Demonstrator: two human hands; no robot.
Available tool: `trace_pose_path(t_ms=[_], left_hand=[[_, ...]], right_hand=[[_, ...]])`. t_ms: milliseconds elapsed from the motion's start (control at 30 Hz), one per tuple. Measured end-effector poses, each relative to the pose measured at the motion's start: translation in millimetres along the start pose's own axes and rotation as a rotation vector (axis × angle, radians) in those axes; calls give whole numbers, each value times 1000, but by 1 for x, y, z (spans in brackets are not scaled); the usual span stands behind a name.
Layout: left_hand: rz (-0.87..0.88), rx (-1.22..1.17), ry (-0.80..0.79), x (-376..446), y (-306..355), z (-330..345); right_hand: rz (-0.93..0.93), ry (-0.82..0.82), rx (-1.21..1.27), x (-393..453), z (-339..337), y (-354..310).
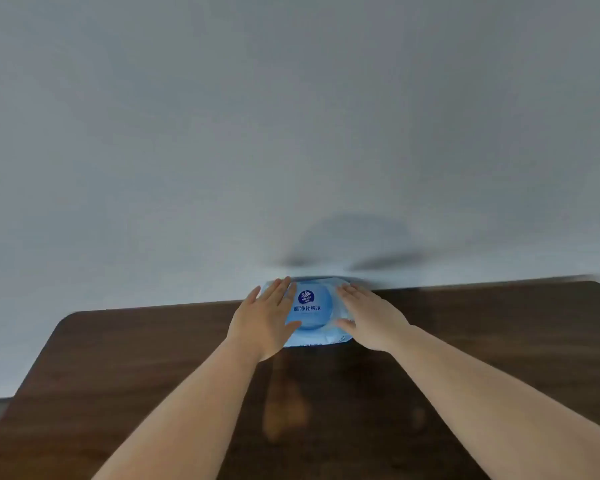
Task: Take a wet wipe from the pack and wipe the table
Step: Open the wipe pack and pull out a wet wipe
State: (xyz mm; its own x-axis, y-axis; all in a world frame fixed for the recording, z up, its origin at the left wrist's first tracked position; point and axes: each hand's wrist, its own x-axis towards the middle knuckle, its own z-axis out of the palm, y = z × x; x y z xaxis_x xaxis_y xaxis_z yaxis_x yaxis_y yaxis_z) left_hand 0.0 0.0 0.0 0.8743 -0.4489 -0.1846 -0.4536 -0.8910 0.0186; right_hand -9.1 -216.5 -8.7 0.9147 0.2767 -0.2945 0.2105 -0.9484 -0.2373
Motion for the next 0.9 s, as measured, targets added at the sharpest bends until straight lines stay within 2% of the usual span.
trace_pose_path(t_ms=[300,633,667,767,867,900], left_hand=[[17,12,-3,39,5,33],[104,35,-70,39,2,27],[113,-18,10,38,4,26],[35,-39,447,44,10,17],[-238,-183,414,49,12,3],[-299,-235,451,48,13,0]], right_hand=[[13,-2,74,19,25,16],[0,-59,32,21,23,18],[4,-64,30,21,23,19],[9,-72,25,20,23,17],[10,-70,20,20,22,15],[11,-66,18,20,22,15]])
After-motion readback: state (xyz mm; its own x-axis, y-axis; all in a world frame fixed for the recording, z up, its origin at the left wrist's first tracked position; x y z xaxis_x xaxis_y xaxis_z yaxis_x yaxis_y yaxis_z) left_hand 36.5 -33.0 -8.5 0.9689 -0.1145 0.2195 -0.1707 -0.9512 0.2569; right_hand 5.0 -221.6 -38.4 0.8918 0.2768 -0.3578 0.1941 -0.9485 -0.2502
